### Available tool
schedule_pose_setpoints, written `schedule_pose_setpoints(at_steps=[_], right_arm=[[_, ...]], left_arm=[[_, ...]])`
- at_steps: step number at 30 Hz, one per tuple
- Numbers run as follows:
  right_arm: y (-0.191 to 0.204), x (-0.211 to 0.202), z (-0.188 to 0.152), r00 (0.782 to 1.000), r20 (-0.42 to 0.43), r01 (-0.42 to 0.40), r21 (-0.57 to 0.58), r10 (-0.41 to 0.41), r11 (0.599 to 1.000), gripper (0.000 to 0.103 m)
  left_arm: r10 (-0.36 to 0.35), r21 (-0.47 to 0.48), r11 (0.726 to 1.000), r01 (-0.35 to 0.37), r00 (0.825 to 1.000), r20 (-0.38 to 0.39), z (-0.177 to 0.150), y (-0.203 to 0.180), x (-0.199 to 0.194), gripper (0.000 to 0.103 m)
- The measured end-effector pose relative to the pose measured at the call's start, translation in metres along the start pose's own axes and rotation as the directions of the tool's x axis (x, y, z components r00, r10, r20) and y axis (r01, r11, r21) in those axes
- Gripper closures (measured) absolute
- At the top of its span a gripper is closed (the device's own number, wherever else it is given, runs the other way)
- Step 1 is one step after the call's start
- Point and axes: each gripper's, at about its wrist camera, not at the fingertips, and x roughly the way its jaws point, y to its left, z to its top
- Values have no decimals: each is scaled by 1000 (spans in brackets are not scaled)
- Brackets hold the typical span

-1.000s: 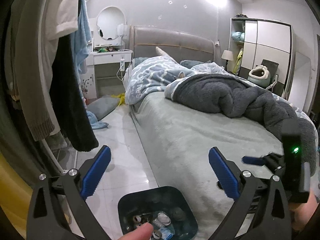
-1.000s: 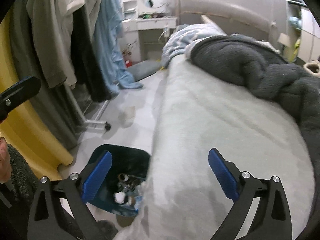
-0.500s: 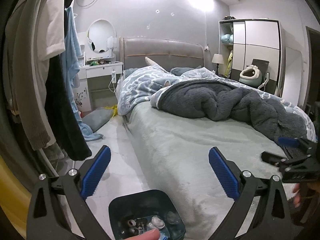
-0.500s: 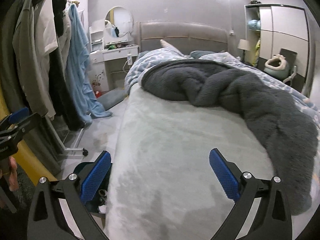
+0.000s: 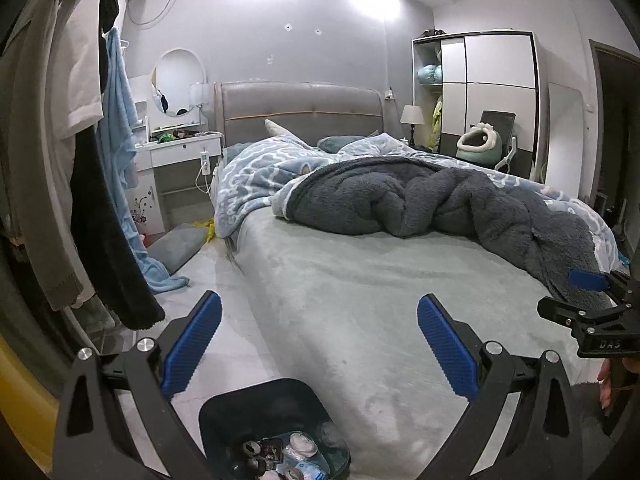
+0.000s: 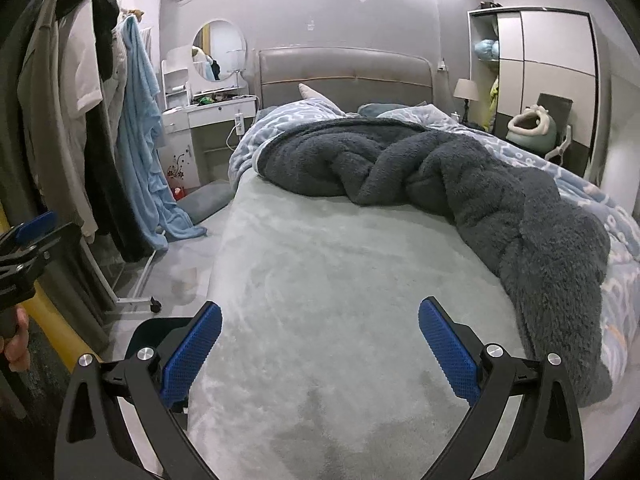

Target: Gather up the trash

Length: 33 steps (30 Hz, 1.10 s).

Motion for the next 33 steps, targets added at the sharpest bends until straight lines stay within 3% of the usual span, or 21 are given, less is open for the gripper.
schedule_pose_setpoints(at_steps=[33], right_arm=[[-1, -5, 0, 1000, 17, -4, -2, 4, 1000, 3]], left_arm=[[33, -8, 999, -33, 998, -52, -11, 8, 12, 3]])
